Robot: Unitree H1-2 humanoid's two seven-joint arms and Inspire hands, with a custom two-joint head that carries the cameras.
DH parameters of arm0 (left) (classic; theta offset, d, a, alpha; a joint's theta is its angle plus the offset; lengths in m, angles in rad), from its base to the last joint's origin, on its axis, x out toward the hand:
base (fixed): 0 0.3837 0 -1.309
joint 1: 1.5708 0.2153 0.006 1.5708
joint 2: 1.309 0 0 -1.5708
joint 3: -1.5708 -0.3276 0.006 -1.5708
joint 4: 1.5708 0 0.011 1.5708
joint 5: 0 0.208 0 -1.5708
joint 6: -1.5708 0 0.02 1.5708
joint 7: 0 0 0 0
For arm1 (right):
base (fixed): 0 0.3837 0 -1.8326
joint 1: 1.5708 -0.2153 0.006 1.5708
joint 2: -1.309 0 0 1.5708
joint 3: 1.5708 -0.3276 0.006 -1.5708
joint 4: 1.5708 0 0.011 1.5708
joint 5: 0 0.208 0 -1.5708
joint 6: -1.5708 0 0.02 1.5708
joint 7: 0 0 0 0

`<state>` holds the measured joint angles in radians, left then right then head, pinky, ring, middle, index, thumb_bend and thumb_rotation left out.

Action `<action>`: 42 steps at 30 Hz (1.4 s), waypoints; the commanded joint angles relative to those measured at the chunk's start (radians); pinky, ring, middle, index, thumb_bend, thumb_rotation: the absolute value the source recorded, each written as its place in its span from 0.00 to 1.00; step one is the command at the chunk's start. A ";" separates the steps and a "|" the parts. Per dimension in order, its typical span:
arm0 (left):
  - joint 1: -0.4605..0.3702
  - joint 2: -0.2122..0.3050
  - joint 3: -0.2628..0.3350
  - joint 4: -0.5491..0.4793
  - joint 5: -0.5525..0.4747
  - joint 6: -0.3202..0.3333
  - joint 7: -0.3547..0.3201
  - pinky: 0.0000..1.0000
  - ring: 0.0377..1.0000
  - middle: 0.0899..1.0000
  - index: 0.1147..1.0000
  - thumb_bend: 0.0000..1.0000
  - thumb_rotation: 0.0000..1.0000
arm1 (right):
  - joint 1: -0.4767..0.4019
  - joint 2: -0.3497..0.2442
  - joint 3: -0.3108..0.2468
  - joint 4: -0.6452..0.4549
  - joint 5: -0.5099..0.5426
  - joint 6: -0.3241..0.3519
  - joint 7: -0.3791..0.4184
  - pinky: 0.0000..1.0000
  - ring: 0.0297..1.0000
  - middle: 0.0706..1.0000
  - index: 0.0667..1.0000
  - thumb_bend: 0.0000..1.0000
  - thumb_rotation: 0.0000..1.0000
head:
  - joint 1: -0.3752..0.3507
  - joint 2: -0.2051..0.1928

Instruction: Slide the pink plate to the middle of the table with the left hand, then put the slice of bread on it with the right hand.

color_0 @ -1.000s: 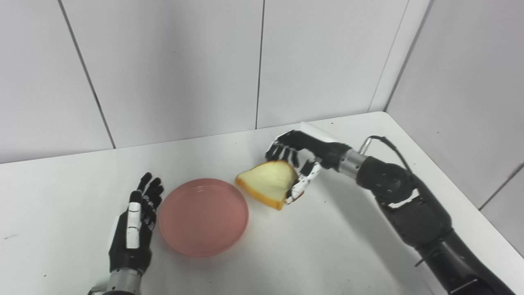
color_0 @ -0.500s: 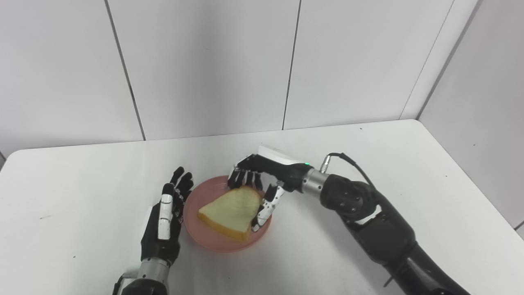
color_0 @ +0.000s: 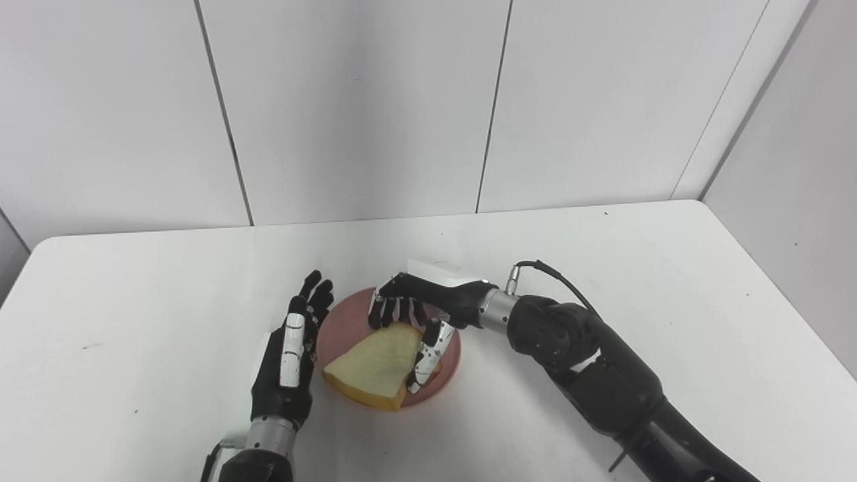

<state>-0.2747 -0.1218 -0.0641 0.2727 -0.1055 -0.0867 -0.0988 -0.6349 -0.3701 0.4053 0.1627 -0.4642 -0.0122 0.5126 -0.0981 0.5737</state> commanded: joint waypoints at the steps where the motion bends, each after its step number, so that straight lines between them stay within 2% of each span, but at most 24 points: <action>1: 0.032 -0.010 -0.008 0.015 0.016 0.062 0.015 1.00 0.96 0.93 0.91 0.72 0.99 | -0.064 0.004 -0.012 -0.010 -0.003 -0.043 -0.025 0.29 0.35 0.39 0.48 0.53 0.00 | 0.001 0.001; 15: 0.038 -0.018 -0.015 0.000 0.009 0.078 0.017 1.00 0.97 0.94 0.91 0.72 0.98 | -0.118 -0.008 -0.018 0.035 -0.022 -0.061 -0.033 0.29 0.35 0.39 0.48 0.53 0.00 | 0.011 0.002; 19: 0.035 -0.021 -0.018 0.010 0.014 0.071 0.019 1.00 0.96 0.94 0.91 0.71 1.00 | -0.126 -0.023 -0.018 0.045 -0.016 -0.070 -0.019 0.36 0.42 0.41 0.48 0.53 0.00 | 0.020 0.000; 23: 0.029 -0.027 -0.018 0.032 0.005 0.060 0.010 1.00 0.98 0.95 0.92 0.71 0.99 | -0.123 -0.048 -0.009 0.057 -0.026 -0.125 -0.022 0.43 0.49 0.42 0.48 0.53 0.00 | 0.059 -0.009; 26: 0.025 -0.030 -0.018 0.052 0.017 0.023 0.018 1.00 0.98 0.95 0.92 0.70 1.00 | -0.103 -0.062 -0.008 0.049 -0.044 -0.142 -0.032 0.47 0.53 0.42 0.48 0.53 0.00 | 0.066 -0.014; 27: 0.025 -0.031 -0.018 0.054 0.019 0.018 0.020 1.00 0.98 0.95 0.91 0.69 1.00 | -0.097 -0.065 -0.009 0.047 -0.045 -0.149 -0.033 0.48 0.55 0.52 0.47 0.53 0.06 | 0.067 -0.013; 28: 0.025 -0.031 -0.018 0.053 0.019 0.017 0.020 1.00 0.98 0.95 0.91 0.69 1.00 | -0.094 -0.066 -0.009 0.047 -0.045 -0.154 -0.032 0.51 0.58 0.59 0.59 0.72 0.04 | 0.067 -0.013; 30: 0.028 -0.033 -0.015 0.045 0.022 0.028 0.027 1.00 0.98 0.94 0.91 0.70 0.99 | -0.087 -0.074 -0.004 0.046 -0.059 -0.167 -0.036 0.56 0.64 0.66 0.66 0.81 0.04 | 0.069 -0.013; 34: 0.029 -0.035 -0.013 0.034 0.032 0.035 0.039 1.00 0.96 0.93 0.91 0.71 0.98 | -0.071 -0.088 0.000 0.011 -0.093 -0.151 -0.019 0.67 0.77 0.77 0.72 0.85 0.06 | 0.066 -0.007; 37: 0.028 -0.036 -0.010 0.029 0.032 0.038 0.043 1.00 0.96 0.94 0.91 0.71 0.98 | -0.062 -0.099 0.003 -0.005 -0.108 -0.161 -0.016 0.70 0.78 0.78 0.73 0.86 0.06 | 0.068 -0.005; 42: 0.028 -0.039 -0.004 0.031 0.021 0.027 0.037 1.00 0.97 0.94 0.92 0.69 1.00 | -0.043 -0.110 0.005 -0.026 -0.123 -0.166 -0.017 0.77 0.84 0.84 0.80 0.87 0.13 | 0.072 -0.012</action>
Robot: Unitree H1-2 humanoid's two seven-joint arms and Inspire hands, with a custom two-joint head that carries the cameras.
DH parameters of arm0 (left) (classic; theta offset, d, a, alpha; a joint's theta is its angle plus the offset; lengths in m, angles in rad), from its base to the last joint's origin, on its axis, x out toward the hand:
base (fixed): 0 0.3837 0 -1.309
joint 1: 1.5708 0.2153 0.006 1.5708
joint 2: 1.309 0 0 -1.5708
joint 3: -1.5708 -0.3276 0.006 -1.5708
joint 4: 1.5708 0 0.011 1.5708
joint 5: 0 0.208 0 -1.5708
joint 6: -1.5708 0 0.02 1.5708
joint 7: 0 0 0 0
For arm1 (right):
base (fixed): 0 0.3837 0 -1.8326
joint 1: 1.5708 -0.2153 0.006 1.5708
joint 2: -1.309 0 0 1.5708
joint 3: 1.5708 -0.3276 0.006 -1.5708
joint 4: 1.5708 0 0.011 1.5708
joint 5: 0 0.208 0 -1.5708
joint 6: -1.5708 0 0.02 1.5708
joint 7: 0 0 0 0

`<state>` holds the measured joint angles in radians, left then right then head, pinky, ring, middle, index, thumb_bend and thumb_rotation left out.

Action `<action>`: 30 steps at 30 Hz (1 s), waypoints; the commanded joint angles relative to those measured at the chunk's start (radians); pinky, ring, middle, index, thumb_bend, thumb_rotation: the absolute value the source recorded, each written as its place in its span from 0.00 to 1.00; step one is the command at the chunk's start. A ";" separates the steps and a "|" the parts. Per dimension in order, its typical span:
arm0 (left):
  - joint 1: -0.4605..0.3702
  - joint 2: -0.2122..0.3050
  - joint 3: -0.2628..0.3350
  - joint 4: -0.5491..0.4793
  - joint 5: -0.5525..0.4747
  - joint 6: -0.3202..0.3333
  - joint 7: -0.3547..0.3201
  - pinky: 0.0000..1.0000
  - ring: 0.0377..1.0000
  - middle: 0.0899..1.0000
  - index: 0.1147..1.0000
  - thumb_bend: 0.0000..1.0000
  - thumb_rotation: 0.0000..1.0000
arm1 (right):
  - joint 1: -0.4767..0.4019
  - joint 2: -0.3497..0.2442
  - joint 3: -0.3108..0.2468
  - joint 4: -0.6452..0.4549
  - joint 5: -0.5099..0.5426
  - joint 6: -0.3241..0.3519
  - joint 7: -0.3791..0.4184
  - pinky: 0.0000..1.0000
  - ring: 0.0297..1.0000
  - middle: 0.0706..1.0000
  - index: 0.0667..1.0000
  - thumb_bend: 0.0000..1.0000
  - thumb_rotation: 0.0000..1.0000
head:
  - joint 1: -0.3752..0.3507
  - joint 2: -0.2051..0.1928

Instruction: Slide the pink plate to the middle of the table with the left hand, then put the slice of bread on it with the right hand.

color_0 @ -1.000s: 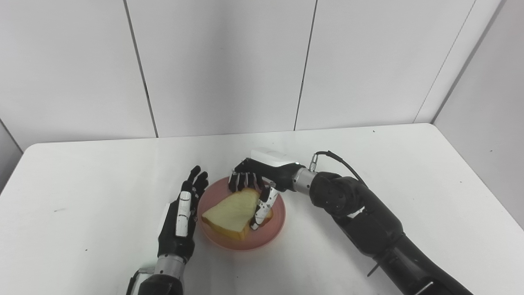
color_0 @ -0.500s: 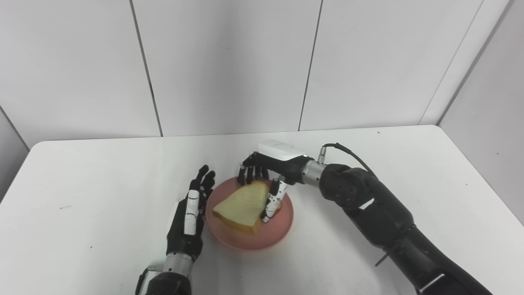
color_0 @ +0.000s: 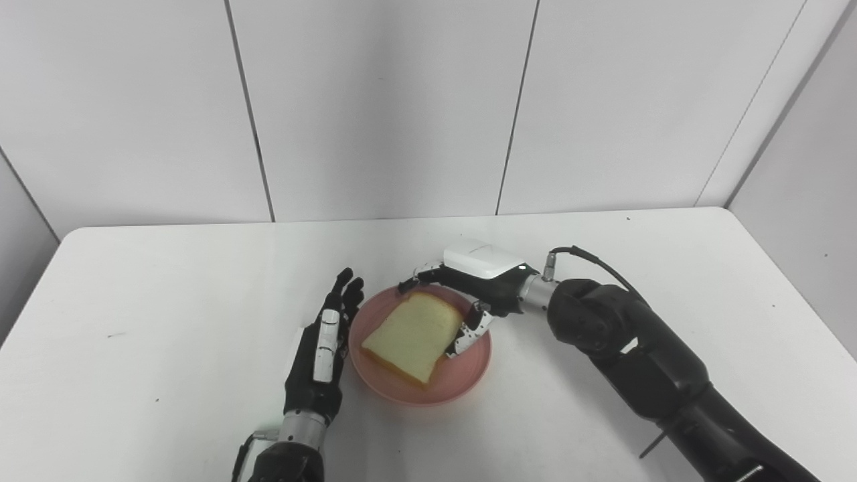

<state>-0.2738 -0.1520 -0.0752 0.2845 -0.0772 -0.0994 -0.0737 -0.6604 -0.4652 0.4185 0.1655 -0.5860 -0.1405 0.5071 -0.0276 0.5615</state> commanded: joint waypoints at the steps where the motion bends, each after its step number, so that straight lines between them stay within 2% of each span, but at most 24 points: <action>1: 0.028 -0.010 0.010 0.019 -0.010 0.038 0.012 1.00 0.97 0.94 0.92 0.69 0.99 | -0.015 -0.017 -0.009 -0.029 0.000 -0.045 -0.016 0.78 0.85 0.85 0.81 0.88 0.15 | 0.001 -0.001; 8: 0.028 -0.008 0.009 0.011 -0.019 0.045 0.006 1.00 0.98 0.96 0.93 0.67 0.99 | 0.000 -0.016 -0.027 -0.028 0.016 -0.058 -0.021 0.86 0.92 0.91 0.85 0.88 0.20 | 0.012 0.009; 13: 0.023 -0.005 0.009 0.011 -0.023 0.042 -0.001 1.00 1.00 0.98 0.95 0.67 1.00 | 0.008 -0.019 -0.057 -0.038 0.052 -0.059 -0.022 0.87 0.93 0.93 0.87 0.91 0.19 | 0.014 0.009; 15: 0.019 -0.005 0.008 0.014 -0.020 0.039 0.000 1.00 1.00 0.98 0.96 0.67 1.00 | 0.024 -0.022 -0.091 -0.054 0.107 -0.054 -0.019 0.87 0.93 0.93 0.87 0.91 0.19 | 0.023 0.008; 17: 0.016 -0.006 0.008 0.017 -0.016 0.037 0.005 1.00 1.00 0.99 0.97 0.67 1.00 | 0.060 -0.009 -0.148 -0.088 0.182 0.002 -0.018 0.84 0.95 0.96 0.89 0.88 0.23 | 0.026 0.008; 18: 0.015 -0.007 0.007 0.017 -0.014 0.039 0.006 1.00 1.00 1.00 0.98 0.67 1.00 | 0.081 0.002 -0.177 -0.105 0.215 0.031 -0.024 0.79 0.96 0.99 0.93 0.85 0.30 | 0.028 0.009; 20: 0.014 -0.008 0.007 0.021 -0.017 0.032 0.003 1.00 1.00 1.00 0.99 0.67 1.00 | 0.121 0.030 -0.231 -0.124 0.270 0.060 -0.052 0.78 0.96 1.00 0.95 0.84 0.33 | 0.031 0.012; 23: 0.014 -0.011 0.008 0.024 -0.021 0.019 0.001 1.00 1.00 1.00 1.00 0.65 1.00 | 0.177 0.091 -0.306 -0.130 0.336 0.061 -0.127 0.83 0.98 1.00 0.99 0.80 0.46 | 0.033 0.009; 24: 0.013 -0.012 0.009 0.028 -0.017 0.008 0.005 1.00 1.00 1.00 1.00 0.66 1.00 | 0.196 0.116 -0.331 -0.136 0.358 0.063 -0.155 0.90 0.99 1.00 1.00 0.76 0.54 | 0.033 0.002; 26: 0.013 -0.012 0.010 0.037 -0.006 -0.009 0.014 1.00 1.00 1.00 1.00 0.67 1.00 | 0.228 0.164 -0.371 -0.148 0.395 0.064 -0.206 0.92 1.00 1.00 1.00 0.74 0.60 | 0.033 -0.004; 30: 0.022 -0.010 0.009 0.030 0.007 -0.005 0.026 1.00 1.00 1.00 0.99 0.69 1.00 | 0.273 0.215 -0.403 -0.161 0.416 0.052 -0.262 0.97 1.00 1.00 1.00 0.68 0.78 | 0.030 -0.008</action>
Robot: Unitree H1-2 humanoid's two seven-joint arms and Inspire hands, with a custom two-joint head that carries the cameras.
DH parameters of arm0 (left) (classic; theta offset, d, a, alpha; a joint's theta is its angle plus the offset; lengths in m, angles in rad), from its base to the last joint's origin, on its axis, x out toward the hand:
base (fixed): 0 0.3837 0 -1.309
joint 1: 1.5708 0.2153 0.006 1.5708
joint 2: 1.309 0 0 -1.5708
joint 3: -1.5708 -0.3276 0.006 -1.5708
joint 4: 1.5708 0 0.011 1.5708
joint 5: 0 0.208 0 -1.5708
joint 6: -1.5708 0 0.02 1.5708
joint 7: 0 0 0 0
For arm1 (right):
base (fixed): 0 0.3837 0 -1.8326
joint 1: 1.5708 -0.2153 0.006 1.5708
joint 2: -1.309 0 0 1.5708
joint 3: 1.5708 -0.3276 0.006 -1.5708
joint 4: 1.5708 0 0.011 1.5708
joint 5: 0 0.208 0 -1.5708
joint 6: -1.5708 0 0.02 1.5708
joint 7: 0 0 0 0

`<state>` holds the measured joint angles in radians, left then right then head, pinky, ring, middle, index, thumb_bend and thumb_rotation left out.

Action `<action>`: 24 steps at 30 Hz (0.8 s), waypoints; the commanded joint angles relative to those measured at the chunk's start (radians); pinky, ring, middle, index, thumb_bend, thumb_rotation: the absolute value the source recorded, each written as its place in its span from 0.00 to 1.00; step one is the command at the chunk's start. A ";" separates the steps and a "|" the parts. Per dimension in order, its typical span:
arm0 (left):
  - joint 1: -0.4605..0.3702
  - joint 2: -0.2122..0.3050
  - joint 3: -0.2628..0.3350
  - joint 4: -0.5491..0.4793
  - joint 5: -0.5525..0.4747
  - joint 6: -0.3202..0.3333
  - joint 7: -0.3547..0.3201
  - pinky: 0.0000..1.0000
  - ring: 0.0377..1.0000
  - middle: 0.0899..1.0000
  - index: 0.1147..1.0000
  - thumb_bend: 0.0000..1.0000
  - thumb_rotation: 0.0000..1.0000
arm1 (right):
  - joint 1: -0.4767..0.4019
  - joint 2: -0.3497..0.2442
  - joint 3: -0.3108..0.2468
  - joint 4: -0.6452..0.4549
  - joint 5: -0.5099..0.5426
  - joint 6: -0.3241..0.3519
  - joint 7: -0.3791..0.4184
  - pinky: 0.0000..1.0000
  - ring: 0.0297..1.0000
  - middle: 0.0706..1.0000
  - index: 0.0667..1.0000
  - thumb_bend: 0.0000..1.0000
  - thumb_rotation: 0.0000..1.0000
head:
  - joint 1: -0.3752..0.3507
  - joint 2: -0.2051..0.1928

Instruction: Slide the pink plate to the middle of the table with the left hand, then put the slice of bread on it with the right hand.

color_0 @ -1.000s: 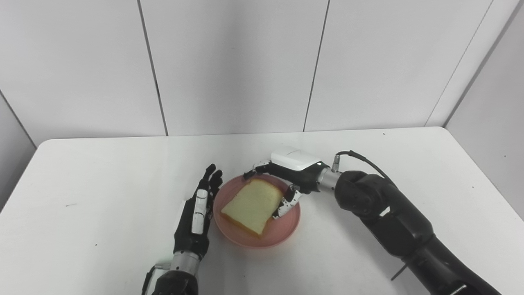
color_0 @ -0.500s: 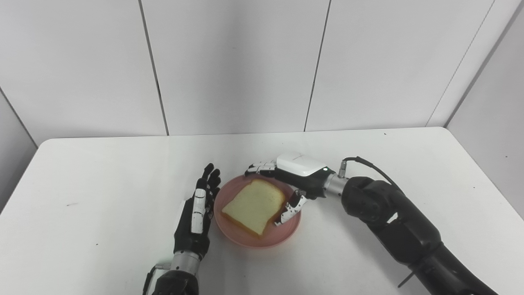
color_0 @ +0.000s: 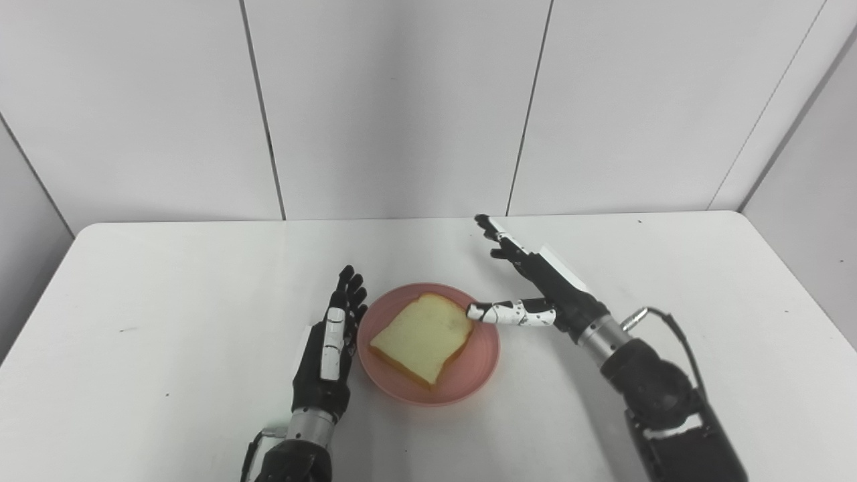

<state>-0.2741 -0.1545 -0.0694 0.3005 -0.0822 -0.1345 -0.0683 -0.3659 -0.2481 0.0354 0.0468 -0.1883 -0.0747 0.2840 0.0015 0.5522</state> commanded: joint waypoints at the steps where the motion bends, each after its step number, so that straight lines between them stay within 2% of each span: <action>1: 0.025 -0.006 0.002 0.009 0.016 0.035 0.023 1.00 1.00 1.00 0.99 0.69 1.00 | -0.012 0.010 -0.027 -0.044 0.024 -0.017 -0.054 0.97 0.99 1.00 1.00 0.67 0.80 | 0.001 0.001; 4: 0.028 -0.002 0.004 0.005 0.013 0.035 0.018 1.00 1.00 1.00 0.99 0.69 1.00 | 0.018 0.055 -0.051 -0.041 0.066 -0.015 -0.096 0.98 0.99 1.00 1.00 0.67 0.81 | -0.003 0.002; 6: 0.031 0.002 0.005 0.000 0.012 0.037 0.014 1.00 1.00 1.00 1.00 0.70 1.00 | 0.037 0.083 -0.064 -0.034 0.106 -0.021 -0.110 1.00 1.00 1.00 1.00 0.66 0.83 | -0.004 0.001; 10: 0.042 0.012 0.003 -0.019 0.013 0.046 0.007 1.00 1.00 1.00 0.99 0.69 1.00 | 0.065 0.131 -0.083 -0.017 0.194 -0.038 -0.125 1.00 1.00 1.00 1.00 0.62 0.82 | -0.009 0.000; 17: 0.055 0.031 0.005 -0.032 0.000 0.036 -0.018 1.00 1.00 1.00 0.99 0.70 0.99 | 0.106 0.187 -0.088 0.003 0.188 -0.080 -0.197 1.00 1.00 1.00 1.00 0.65 0.89 | -0.020 -0.001; 24: 0.064 0.035 0.018 -0.048 -0.002 0.034 -0.016 1.00 1.00 1.00 0.98 0.70 0.96 | 0.146 0.217 -0.087 -0.015 0.211 -0.043 -0.234 1.00 1.00 1.00 1.00 0.69 0.91 | -0.024 0.002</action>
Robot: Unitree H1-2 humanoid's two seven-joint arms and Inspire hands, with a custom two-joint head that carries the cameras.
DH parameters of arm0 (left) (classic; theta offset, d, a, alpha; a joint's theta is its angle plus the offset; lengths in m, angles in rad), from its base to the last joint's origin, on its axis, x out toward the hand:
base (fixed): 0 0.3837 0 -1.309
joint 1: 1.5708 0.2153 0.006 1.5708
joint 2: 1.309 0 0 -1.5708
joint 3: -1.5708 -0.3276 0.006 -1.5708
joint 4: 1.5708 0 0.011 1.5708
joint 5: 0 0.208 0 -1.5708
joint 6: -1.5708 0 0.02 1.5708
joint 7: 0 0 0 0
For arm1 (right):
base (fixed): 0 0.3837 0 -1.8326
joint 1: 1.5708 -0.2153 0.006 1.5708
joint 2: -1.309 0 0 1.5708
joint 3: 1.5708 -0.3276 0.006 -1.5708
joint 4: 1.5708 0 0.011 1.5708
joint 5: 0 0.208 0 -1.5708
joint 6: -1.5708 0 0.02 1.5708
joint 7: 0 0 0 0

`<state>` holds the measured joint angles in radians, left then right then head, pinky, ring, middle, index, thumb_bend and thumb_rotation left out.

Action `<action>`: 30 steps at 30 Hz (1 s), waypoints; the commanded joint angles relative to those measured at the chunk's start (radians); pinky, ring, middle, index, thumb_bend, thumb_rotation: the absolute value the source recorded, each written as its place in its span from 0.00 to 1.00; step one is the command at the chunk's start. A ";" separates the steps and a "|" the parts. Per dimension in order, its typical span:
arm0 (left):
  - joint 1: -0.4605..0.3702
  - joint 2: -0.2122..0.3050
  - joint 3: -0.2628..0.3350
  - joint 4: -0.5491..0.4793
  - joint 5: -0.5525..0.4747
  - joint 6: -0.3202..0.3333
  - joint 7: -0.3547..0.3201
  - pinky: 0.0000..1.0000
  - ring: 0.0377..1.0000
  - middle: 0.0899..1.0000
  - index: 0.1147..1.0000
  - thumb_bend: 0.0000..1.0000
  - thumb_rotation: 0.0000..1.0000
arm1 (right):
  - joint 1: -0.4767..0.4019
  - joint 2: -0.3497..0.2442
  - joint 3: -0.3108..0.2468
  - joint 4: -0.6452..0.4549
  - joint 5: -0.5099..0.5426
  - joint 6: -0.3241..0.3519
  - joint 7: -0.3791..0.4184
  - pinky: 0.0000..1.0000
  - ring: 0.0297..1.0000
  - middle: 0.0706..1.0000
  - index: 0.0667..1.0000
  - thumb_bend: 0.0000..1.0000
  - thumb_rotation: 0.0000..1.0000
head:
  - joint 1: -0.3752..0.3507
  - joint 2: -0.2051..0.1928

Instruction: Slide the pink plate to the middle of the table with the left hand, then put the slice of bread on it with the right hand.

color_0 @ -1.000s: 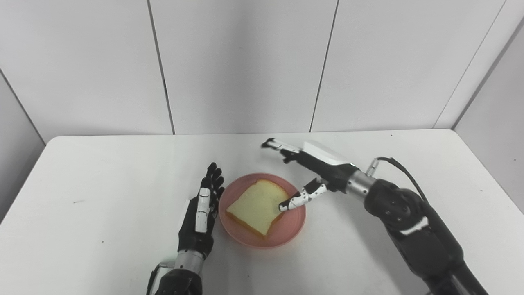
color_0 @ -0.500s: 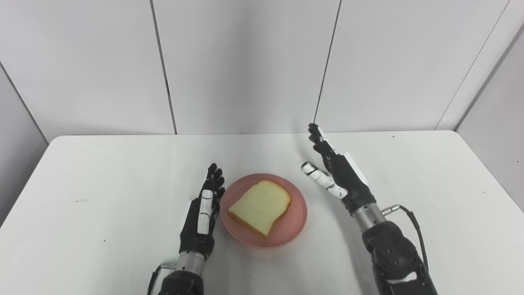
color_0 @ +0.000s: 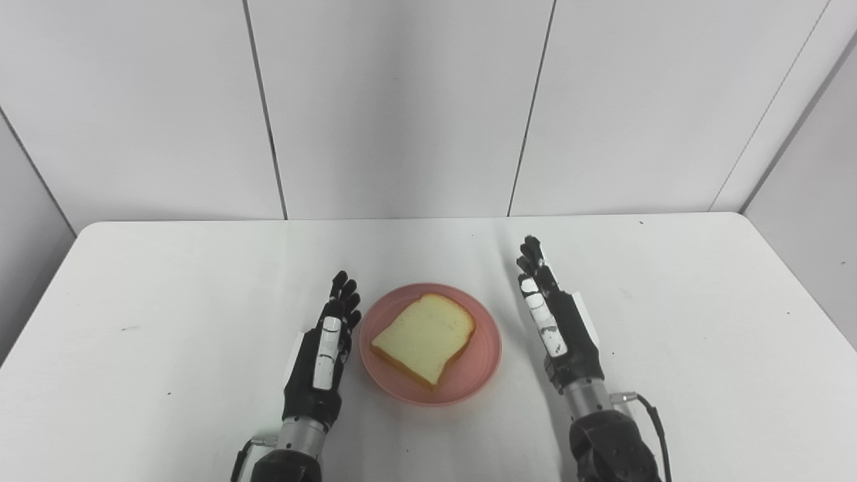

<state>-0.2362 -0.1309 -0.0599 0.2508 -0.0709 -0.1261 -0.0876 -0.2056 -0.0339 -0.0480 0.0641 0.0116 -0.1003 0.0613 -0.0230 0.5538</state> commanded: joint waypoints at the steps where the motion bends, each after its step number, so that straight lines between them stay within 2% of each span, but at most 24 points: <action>1: 0.027 0.016 0.007 -0.002 -0.010 0.029 0.000 1.00 1.00 1.00 0.98 0.71 0.97 | -0.009 0.005 -0.003 -0.029 0.015 -0.022 -0.012 1.00 1.00 1.00 1.00 0.69 0.91 | -0.002 0.002; 11: 0.033 0.051 0.004 -0.016 -0.010 0.031 -0.026 1.00 1.00 1.00 1.00 0.74 0.97 | 0.013 0.028 0.003 -0.004 0.019 -0.052 -0.036 1.00 1.00 1.00 1.00 0.68 0.87 | 0.010 0.005; 19: 0.037 0.054 0.014 -0.021 -0.020 0.029 -0.035 1.00 1.00 1.00 1.00 0.73 0.96 | 0.024 0.032 0.002 0.020 0.011 -0.088 -0.052 1.00 1.00 1.00 1.00 0.69 0.84 | 0.017 0.000; 24: 0.048 0.055 0.015 -0.045 -0.024 0.034 -0.032 1.00 1.00 1.00 1.00 0.71 0.97 | 0.021 0.028 0.009 0.036 -0.006 -0.115 -0.054 1.00 1.00 1.00 1.00 0.67 0.84 | 0.014 -0.017; 28: 0.048 0.054 0.016 -0.048 -0.021 0.053 -0.024 1.00 1.00 1.00 1.00 0.72 0.96 | 0.017 0.027 0.006 0.040 0.001 -0.110 -0.056 1.00 1.00 1.00 1.00 0.70 0.81 | 0.010 -0.002; 30: 0.046 0.053 0.014 -0.048 -0.018 0.051 -0.025 1.00 1.00 1.00 1.00 0.72 0.97 | 0.014 0.026 0.006 0.045 0.001 -0.113 -0.057 1.00 1.00 1.00 1.00 0.70 0.81 | 0.016 -0.007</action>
<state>-0.2055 -0.0802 -0.0466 0.1981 -0.0916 -0.0998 -0.1218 -0.1675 -0.0052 -0.0425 0.1246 0.0097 -0.1689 0.0087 -0.0138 0.5507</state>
